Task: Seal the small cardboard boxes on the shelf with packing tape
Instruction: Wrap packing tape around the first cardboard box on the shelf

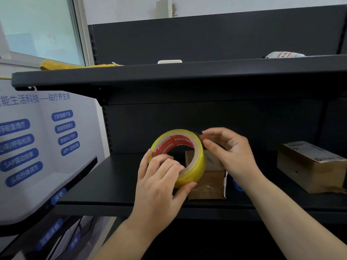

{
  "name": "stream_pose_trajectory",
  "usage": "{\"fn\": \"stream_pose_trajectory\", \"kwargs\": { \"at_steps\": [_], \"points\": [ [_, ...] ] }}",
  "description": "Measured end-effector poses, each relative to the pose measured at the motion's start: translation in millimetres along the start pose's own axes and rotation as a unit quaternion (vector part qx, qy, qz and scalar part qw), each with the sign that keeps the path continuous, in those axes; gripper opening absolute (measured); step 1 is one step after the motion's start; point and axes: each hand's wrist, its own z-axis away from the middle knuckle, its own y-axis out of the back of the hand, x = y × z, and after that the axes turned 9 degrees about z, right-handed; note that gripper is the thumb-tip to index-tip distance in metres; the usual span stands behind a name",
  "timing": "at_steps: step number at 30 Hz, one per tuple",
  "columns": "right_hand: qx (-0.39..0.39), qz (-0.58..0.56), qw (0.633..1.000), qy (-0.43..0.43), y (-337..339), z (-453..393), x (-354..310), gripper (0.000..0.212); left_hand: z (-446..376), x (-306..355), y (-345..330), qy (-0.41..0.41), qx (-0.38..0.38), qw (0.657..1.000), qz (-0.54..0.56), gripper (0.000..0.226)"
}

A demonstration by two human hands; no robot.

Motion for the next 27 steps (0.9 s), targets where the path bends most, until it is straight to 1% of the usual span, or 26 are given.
{"fn": "stream_pose_trajectory", "kwargs": {
  "at_steps": [1,3,5,8,10,11,12,14,15,16,17,19,20,21,22,23,24,25,26,27],
  "points": [
    [0.027,0.018,0.999,0.005,1.0,-0.4,0.4,0.014,0.4,1.0,-0.3,0.000,-0.002,1.000,0.006,0.023],
    [0.065,0.034,0.997,0.012,3.6,-1.4,0.5,0.012,2.5,3.6,-1.2,0.000,-0.005,1.000,0.028,0.024],
    [0.077,0.031,0.996,0.018,7.4,-3.4,-1.4,0.015,6.0,6.4,-3.0,-0.002,-0.002,0.999,0.048,0.027],
    [0.047,0.060,0.997,0.024,13.2,-10.7,-5.0,0.016,9.8,13.7,-3.1,-0.008,0.003,0.998,0.061,0.037],
    [-0.011,0.091,0.996,0.025,13.7,-16.7,-7.4,0.017,9.8,20.4,-2.2,0.012,0.002,0.997,0.080,0.040],
    [-0.040,0.091,0.995,0.021,13.1,-20.1,-9.8,0.019,8.5,23.3,-1.6,0.042,-0.001,0.994,0.104,0.038],
    [-0.060,0.080,0.995,0.014,12.8,-24.4,-12.5,0.021,7.0,25.9,-1.4,0.088,0.001,0.986,0.140,0.036],
    [-0.055,0.047,0.997,-0.003,16.2,-37.1,-16.3,0.023,4.6,30.9,-4.1,0.201,0.003,0.953,0.225,0.045],
    [-0.046,0.038,0.998,-0.018,19.8,-44.9,-17.8,0.023,5.1,31.9,-7.9,0.240,0.002,0.935,0.261,0.047],
    [-0.050,0.042,0.997,-0.038,23.0,-52.0,-18.3,0.023,6.1,33.0,-10.7,0.261,0.007,0.923,0.282,0.047],
    [-0.070,0.058,0.994,-0.062,25.5,-57.5,-17.1,0.022,7.0,34.4,-12.1,0.262,0.010,0.920,0.293,0.049],
    [-0.138,0.078,0.980,-0.121,28.1,-60.1,-11.4,0.016,10.3,35.0,-12.1,0.222,0.008,0.927,0.303,0.056],
    [-0.174,0.060,0.971,-0.152,29.0,-57.3,-7.9,0.021,11.4,34.0,-10.6,0.201,0.007,0.931,0.303,0.055],
    [-0.218,0.021,0.960,-0.176,30.5,-52.0,-3.3,0.038,11.7,32.3,-8.4,0.183,0.003,0.937,0.298,0.051],
    [-0.271,-0.033,0.944,-0.188,31.4,-45.6,1.8,0.059,11.9,29.7,-5.3,0.161,-0.003,0.945,0.284,0.046],
    [-0.324,-0.084,0.924,-0.188,31.1,-38.9,5.8,0.080,11.1,26.8,-1.9,0.136,-0.009,0.956,0.259,0.040],
    [-0.369,-0.115,0.905,-0.180,29.0,-32.3,8.7,0.093,10.2,24.1,1.4,0.113,-0.014,0.967,0.230,0.036],
    [-0.392,-0.122,0.895,-0.175,24.9,-26.9,9.9,0.098,9.2,21.5,4.1,0.093,-0.021,0.974,0.207,0.033],
    [-0.392,-0.118,0.896,-0.174,19.6,-23.3,10.8,0.095,8.9,19.1,6.2,0.081,-0.029,0.977,0.194,0.032],
    [-0.373,-0.114,0.905,-0.170,13.5,-20.9,10.2,0.086,9.2,17.0,7.7,0.079,-0.036,0.977,0.194,0.032]
  ]
}}
